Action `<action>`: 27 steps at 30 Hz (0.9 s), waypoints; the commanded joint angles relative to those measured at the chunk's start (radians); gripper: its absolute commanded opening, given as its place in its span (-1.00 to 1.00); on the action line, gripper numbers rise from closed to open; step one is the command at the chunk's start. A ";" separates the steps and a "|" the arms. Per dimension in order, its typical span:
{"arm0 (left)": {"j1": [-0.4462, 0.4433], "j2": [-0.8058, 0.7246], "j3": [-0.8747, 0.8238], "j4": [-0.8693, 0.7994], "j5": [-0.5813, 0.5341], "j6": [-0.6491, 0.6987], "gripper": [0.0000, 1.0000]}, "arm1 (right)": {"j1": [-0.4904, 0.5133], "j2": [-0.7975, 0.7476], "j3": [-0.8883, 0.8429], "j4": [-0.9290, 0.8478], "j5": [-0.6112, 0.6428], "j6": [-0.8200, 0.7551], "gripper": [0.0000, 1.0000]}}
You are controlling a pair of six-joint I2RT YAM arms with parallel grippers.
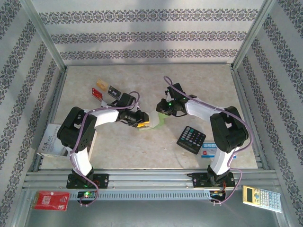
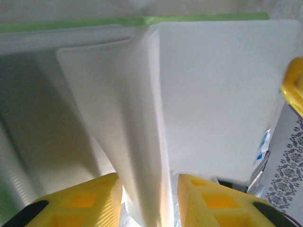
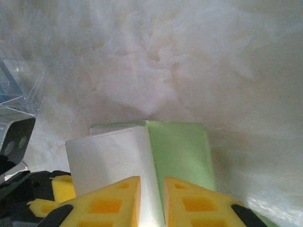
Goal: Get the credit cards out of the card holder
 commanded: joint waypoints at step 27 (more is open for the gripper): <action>-0.081 0.177 0.230 0.011 -0.059 0.006 0.07 | -0.067 -0.117 -0.109 0.047 0.051 0.035 -0.57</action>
